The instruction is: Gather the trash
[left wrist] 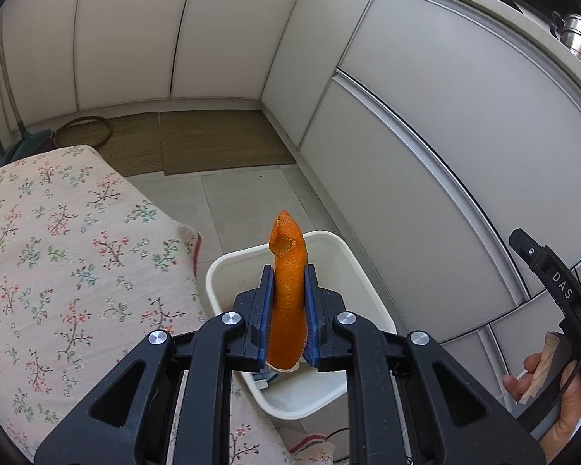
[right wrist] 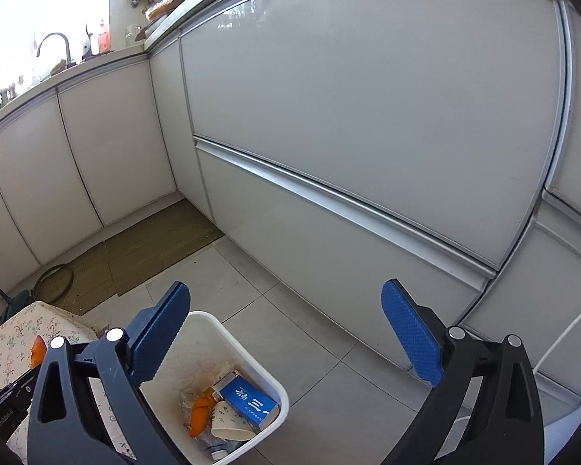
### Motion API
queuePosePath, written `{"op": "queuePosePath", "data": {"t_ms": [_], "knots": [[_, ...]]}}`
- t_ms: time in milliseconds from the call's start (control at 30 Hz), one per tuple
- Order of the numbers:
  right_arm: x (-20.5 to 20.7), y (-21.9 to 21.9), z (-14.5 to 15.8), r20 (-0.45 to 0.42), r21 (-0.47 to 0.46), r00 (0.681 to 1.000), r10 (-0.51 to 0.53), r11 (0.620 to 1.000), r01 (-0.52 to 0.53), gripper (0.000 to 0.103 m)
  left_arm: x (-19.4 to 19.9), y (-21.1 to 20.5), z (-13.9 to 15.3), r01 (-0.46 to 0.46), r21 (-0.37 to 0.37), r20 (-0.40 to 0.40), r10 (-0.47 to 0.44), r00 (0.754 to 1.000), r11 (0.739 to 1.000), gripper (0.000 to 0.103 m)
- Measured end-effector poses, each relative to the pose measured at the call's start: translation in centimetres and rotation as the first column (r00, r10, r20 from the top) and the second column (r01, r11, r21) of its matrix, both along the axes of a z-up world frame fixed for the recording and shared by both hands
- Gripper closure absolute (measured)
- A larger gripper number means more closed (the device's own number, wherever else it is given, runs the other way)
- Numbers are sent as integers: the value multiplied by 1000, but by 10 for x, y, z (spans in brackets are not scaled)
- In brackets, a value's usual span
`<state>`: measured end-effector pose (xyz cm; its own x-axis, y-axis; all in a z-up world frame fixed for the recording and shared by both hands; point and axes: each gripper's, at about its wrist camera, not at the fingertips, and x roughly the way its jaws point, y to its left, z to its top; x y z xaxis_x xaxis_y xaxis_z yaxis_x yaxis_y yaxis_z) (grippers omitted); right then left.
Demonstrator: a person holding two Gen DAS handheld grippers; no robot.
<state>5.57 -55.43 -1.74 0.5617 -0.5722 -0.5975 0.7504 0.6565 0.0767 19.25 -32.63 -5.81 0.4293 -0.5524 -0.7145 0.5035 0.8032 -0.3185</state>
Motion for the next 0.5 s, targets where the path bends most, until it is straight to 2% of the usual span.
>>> {"op": "queuePosePath", "data": {"t_ms": [300,400,500], "knots": [[-24,-28,-3,4,29,999,-53,998,53,7,2,-53,-8,45,40,-6,-45,999,998,82],[-28,-30,-2,3,28,998,-58,998,58,7,-4,-61,-7,50,56,6,-51,999,997,62],[-31,-29,0,8,31,998,-57,998,57,7,-14,-61,-2,39,79,59,-43,997,996,50]]}}
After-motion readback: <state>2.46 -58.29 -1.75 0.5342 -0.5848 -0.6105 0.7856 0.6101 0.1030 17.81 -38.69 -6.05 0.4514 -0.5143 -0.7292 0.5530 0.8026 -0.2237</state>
